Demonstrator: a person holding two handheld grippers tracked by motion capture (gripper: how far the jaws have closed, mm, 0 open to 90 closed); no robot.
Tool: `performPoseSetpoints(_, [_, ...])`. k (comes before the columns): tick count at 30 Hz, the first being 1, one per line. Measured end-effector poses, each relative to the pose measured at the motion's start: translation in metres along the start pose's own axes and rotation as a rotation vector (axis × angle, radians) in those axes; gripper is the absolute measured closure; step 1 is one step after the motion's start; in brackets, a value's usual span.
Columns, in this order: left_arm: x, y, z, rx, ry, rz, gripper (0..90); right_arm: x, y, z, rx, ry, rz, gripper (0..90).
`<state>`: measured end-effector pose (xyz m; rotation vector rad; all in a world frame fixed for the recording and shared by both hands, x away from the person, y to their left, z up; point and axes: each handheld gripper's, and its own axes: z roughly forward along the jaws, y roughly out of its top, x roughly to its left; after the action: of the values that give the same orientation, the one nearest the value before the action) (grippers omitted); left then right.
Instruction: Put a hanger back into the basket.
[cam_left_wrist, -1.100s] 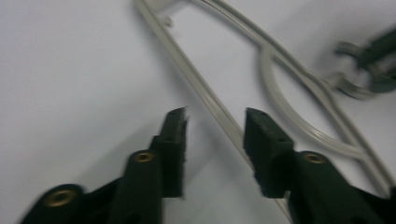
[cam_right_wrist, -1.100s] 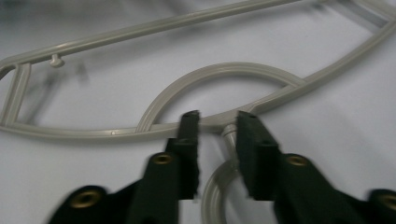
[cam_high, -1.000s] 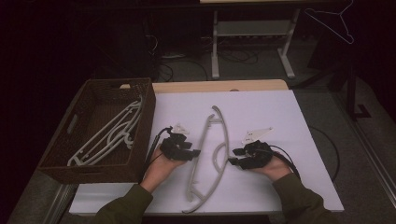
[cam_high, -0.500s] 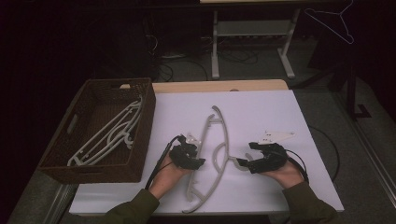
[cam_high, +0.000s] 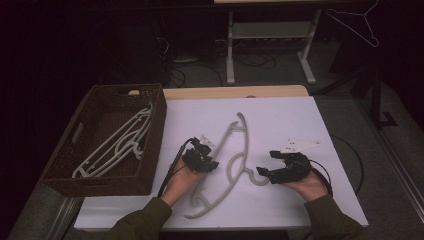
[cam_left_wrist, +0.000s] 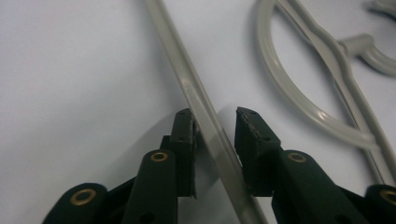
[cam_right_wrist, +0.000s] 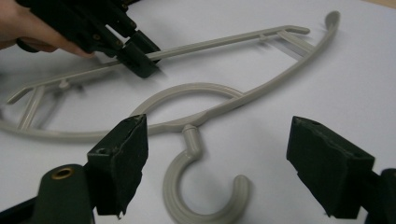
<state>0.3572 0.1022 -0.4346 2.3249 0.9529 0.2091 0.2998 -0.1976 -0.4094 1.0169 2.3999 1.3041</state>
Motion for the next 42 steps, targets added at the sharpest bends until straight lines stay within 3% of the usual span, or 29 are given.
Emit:
performPoseSetpoints(5, [0.014, 0.011, 0.006, 0.007, 0.022, 0.001, 77.2, -0.001, 0.000, -0.003, -0.010, -0.007, 0.008, 20.5])
performPoseSetpoints(10, [0.024, 0.021, 0.009, 0.003, -0.001, 0.012, 80.8, -0.003, 0.000, -0.004, -0.020, -0.009, 0.006, 20.6])
performPoseSetpoints(16, [0.022, 0.028, 0.015, 0.009, -0.072, 0.085, 80.9, -0.004, 0.000, -0.006, -0.024, -0.013, 0.010, 20.4])
performPoseSetpoints(21, [0.014, 0.028, 0.019, 0.005, -0.087, 0.116, 80.3, -0.004, -0.001, -0.005, -0.022, -0.015, 0.010, 20.3])
performPoseSetpoints(24, [0.015, 0.028, 0.015, -0.015, -0.085, 0.108, 70.4, -0.004, 0.000, -0.006, -0.026, -0.018, 0.008, 20.3])
performPoseSetpoints(26, [0.016, 0.028, 0.006, -0.027, -0.088, 0.120, 63.0, -0.004, -0.001, -0.007, -0.030, -0.021, 0.014, 20.6])
performPoseSetpoints(28, [0.015, 0.027, -0.004, -0.057, -0.092, 0.104, 57.1, -0.005, -0.001, -0.008, -0.031, -0.023, 0.016, 21.4])
performPoseSetpoints(33, [0.008, 0.018, -0.028, -0.112, -0.125, 0.116, 50.7, -0.006, -0.001, -0.010, -0.038, -0.026, 0.032, 29.9])
performPoseSetpoints(42, [-0.007, -0.015, -0.058, -0.185, -0.193, 0.125, 38.9, -0.014, 0.006, -0.003, -0.042, -0.039, 0.045, 63.8])
